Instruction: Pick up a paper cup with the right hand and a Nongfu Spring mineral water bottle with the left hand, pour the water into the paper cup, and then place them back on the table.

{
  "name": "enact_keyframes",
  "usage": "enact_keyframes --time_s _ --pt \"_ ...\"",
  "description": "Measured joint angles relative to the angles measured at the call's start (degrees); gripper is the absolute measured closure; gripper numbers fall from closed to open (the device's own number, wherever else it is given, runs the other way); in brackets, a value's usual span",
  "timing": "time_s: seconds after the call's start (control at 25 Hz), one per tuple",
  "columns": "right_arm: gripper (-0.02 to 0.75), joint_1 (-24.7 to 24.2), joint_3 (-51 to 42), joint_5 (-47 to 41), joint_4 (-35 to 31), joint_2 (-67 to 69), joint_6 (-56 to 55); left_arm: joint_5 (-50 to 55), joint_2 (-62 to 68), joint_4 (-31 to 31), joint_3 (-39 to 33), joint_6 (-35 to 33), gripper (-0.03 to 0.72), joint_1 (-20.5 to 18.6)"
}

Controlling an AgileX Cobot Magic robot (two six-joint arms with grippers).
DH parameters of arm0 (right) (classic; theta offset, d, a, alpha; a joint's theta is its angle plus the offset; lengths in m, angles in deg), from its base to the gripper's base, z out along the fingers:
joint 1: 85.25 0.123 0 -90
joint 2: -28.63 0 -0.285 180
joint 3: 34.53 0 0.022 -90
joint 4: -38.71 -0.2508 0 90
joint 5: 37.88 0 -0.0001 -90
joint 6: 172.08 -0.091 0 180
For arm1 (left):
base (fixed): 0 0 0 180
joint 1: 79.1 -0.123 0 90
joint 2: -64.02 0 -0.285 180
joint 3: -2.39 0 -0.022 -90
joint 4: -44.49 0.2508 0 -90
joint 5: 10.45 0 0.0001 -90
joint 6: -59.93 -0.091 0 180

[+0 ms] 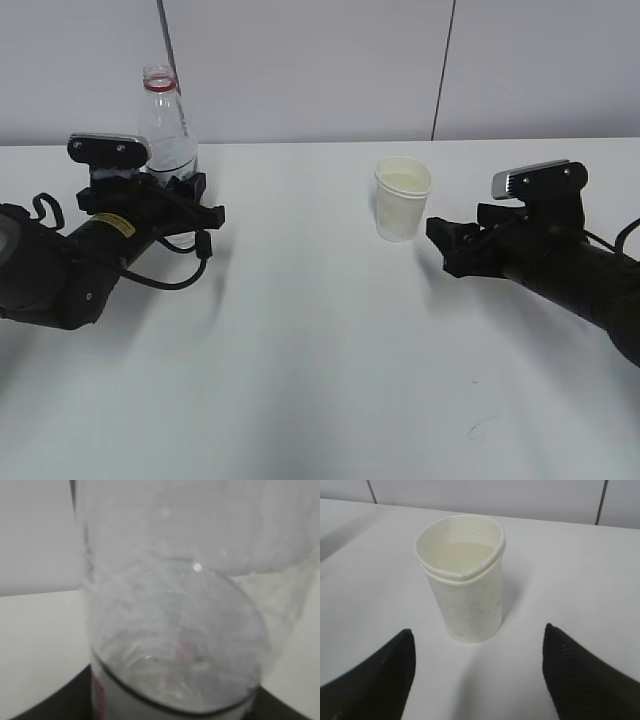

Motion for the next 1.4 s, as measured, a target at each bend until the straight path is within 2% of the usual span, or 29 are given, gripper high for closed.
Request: enact_keyframes --time_s 0.24,0.36,0.76,1.4 --pt "0.147 0.0 0.0 0.0 -0.3 0.0 0.6 0.4 0.0 0.4 0.0 0.0 0.196 0.0" --pt "0.148 0.0 0.0 0.0 -0.3 0.0 0.6 1.2 0.0 0.6 0.0 0.0 0.151 0.0" --pt "0.148 0.0 0.0 -0.9 -0.3 -0.4 0.8 3.7 -5.3 0.7 -2.3 -0.6 0.140 0.0" --pt "0.149 0.0 -0.1 -17.3 -0.2 -11.6 0.9 7.8 -16.1 0.6 -9.2 -1.8 0.139 0.0"
